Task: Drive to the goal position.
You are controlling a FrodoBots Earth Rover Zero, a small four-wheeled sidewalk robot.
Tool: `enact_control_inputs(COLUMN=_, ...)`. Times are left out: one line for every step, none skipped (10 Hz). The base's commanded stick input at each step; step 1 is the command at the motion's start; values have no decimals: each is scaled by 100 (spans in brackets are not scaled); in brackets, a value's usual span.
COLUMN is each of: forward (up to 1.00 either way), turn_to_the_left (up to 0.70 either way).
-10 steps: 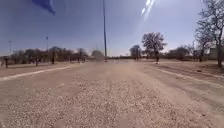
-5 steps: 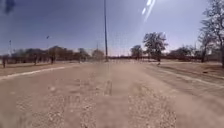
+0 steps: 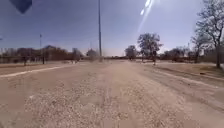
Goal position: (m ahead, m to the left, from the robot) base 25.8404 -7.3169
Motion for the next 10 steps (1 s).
enact_control_inputs(forward=100, turn_to_the_left=0)
enact_control_inputs(forward=100, turn_to_the_left=0)
enact_control_inputs(forward=100, turn_to_the_left=0)
enact_control_inputs(forward=100, turn_to_the_left=0)
enact_control_inputs(forward=100, turn_to_the_left=0)
enact_control_inputs(forward=100, turn_to_the_left=0)
enact_control_inputs(forward=100, turn_to_the_left=0)
enact_control_inputs(forward=100, turn_to_the_left=0)
enact_control_inputs(forward=100, turn_to_the_left=0)
enact_control_inputs(forward=100, turn_to_the_left=0)
